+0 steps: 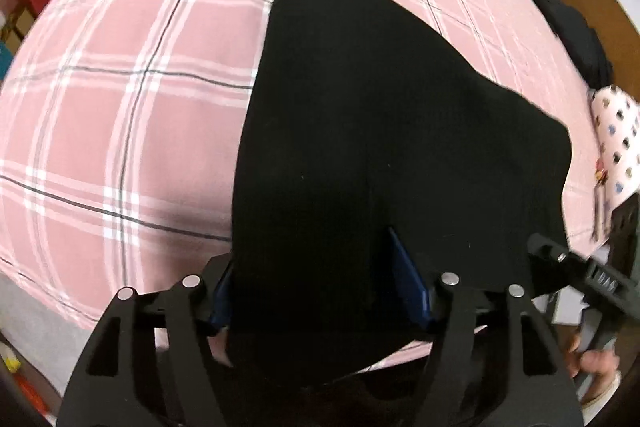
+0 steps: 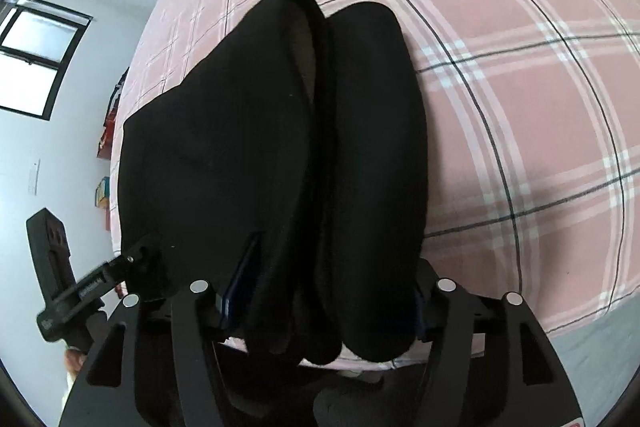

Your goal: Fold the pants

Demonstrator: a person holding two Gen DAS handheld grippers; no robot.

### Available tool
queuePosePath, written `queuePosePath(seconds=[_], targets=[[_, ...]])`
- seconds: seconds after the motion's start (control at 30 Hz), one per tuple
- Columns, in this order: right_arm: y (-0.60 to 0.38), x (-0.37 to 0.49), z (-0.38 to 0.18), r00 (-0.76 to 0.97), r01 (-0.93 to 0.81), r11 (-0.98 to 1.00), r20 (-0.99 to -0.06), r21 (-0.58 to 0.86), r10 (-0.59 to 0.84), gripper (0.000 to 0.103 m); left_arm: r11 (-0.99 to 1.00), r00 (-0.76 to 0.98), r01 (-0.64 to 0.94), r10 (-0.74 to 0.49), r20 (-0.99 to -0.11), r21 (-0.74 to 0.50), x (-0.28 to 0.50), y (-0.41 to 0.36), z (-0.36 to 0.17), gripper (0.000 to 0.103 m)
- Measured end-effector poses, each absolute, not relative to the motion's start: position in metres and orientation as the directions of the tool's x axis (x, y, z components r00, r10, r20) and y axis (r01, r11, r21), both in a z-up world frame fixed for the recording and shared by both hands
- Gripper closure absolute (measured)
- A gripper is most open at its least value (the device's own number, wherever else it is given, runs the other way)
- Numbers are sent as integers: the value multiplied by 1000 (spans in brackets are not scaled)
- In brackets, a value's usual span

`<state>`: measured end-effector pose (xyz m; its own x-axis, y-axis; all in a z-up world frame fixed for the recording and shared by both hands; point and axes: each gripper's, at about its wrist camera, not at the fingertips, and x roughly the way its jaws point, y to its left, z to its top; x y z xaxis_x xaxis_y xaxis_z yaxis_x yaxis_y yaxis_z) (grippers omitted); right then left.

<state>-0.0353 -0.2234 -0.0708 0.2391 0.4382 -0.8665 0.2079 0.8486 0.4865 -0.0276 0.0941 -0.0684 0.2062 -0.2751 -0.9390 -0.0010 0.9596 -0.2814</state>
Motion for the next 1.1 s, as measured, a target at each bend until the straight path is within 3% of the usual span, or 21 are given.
queuePosePath(seconds=[0.07,0.13,0.2,0.63,1.1], targets=[[-216,-34,-67,254,210,840,-857,501,448,58,945,206,-16,-316,-926,-327,-22,97,-71,48],[-217,-38,-58,264,206,838,-853,505,450,62,939,217,-26,-330,-919,-343,-23,100,-63,66],[-216,-42,-43,286,177,842,-845,510,452,64,943,232,-11,-321,-918,-332,-27,98,-50,68],[-195,-98,52,338,15,860,-812,510,476,66,969,303,164,-227,-925,-184,-89,71,65,70],[-197,-142,91,371,-54,852,-782,520,501,66,979,330,176,-161,-930,-107,-124,56,107,69]])
